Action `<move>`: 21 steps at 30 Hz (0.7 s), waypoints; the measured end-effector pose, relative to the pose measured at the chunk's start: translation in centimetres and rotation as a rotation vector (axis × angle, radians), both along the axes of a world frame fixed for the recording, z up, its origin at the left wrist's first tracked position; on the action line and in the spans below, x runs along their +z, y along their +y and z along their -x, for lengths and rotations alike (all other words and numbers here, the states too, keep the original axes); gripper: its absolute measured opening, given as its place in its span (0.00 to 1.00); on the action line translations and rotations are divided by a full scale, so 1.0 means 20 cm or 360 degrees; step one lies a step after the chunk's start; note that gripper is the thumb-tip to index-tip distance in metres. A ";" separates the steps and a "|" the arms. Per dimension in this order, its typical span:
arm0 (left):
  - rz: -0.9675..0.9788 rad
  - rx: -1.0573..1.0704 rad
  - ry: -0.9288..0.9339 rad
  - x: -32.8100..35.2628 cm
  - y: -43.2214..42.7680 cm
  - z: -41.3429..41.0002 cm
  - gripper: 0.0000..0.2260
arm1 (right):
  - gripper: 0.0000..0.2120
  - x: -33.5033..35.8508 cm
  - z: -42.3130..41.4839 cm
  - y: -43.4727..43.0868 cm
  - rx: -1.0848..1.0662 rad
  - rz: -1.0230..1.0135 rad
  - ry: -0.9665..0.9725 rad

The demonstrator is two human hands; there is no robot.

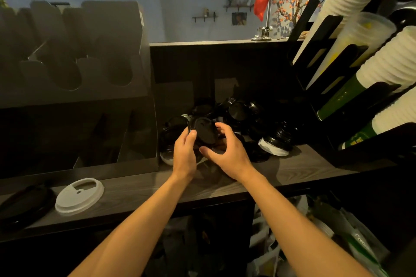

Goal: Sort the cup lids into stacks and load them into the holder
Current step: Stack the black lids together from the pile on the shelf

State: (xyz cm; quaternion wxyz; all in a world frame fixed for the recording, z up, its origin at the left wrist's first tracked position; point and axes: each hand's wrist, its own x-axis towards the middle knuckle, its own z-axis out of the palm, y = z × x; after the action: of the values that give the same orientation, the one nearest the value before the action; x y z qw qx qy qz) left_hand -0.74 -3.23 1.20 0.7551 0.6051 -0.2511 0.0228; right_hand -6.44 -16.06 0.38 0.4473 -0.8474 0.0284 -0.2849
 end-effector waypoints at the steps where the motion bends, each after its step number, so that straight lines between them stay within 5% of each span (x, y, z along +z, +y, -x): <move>1: -0.0002 -0.0035 0.0002 0.00 -0.01 0.01 0.12 | 0.41 0.00 0.00 -0.01 0.0025 -0.0046 -0.0015; 13: -0.0351 -0.0306 -0.0134 -0.01 -0.01 0.01 0.16 | 0.23 0.02 0.01 -0.06 0.0037 -0.0455 -0.0003; 17: -0.0730 -0.0122 -0.0411 -0.02 0.00 0.03 0.22 | 0.19 0.02 0.01 -0.06 0.0094 -0.0665 -0.0133; 21: -0.0620 -0.0060 -0.0533 -0.03 -0.01 0.01 0.20 | 0.14 0.02 0.01 -0.07 0.0156 -0.0880 -0.0178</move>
State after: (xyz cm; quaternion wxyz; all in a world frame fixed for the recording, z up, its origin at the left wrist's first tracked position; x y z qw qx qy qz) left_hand -0.97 -3.49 0.57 0.5725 0.7222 -0.3834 0.0598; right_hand -6.63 -17.39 0.88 0.6754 -0.6767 0.0393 -0.2905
